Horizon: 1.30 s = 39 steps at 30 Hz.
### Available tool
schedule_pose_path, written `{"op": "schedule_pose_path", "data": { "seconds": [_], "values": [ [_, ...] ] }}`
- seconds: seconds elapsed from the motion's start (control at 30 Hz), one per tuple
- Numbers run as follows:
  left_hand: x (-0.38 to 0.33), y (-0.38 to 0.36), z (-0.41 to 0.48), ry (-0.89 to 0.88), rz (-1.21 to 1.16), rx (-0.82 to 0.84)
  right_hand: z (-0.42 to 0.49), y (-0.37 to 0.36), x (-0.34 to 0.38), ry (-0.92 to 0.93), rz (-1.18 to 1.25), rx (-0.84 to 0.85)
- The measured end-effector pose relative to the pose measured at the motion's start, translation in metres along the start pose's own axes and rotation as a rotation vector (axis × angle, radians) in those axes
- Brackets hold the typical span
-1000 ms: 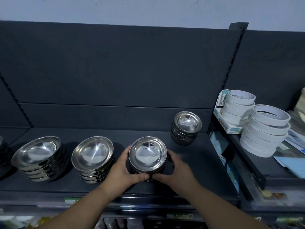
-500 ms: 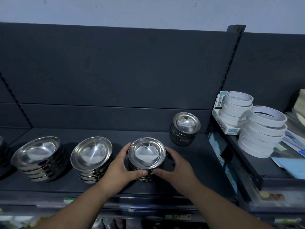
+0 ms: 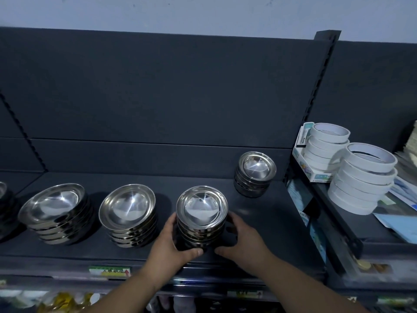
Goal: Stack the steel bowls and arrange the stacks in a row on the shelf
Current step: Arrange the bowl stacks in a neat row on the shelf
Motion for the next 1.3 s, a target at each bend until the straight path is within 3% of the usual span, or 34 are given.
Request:
{"op": "schedule_pose_path", "data": {
  "seconds": [0.23,0.8,1.3],
  "values": [
    [-0.003,0.014,0.002,-0.028,0.113,-0.044,0.000,0.002,0.004,0.011,-0.014,-0.053],
    [-0.012,0.010,0.010,-0.089,0.119,0.064,-0.012,0.007,0.013,-0.045,0.073,-0.228],
    [-0.020,0.014,0.017,-0.157,0.155,0.097,-0.012,0.004,0.016,-0.053,0.093,-0.265]
  ]
}}
Point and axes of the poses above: each hand's wrist, its own z-axis towards the middle knuckle, its own y-axis out of the back of the hand, x = y × z, the point moved 10 cm from there along z, towards the middle knuckle, and after that the axes turned 14 degrees about -z, right-handed, at the moved point
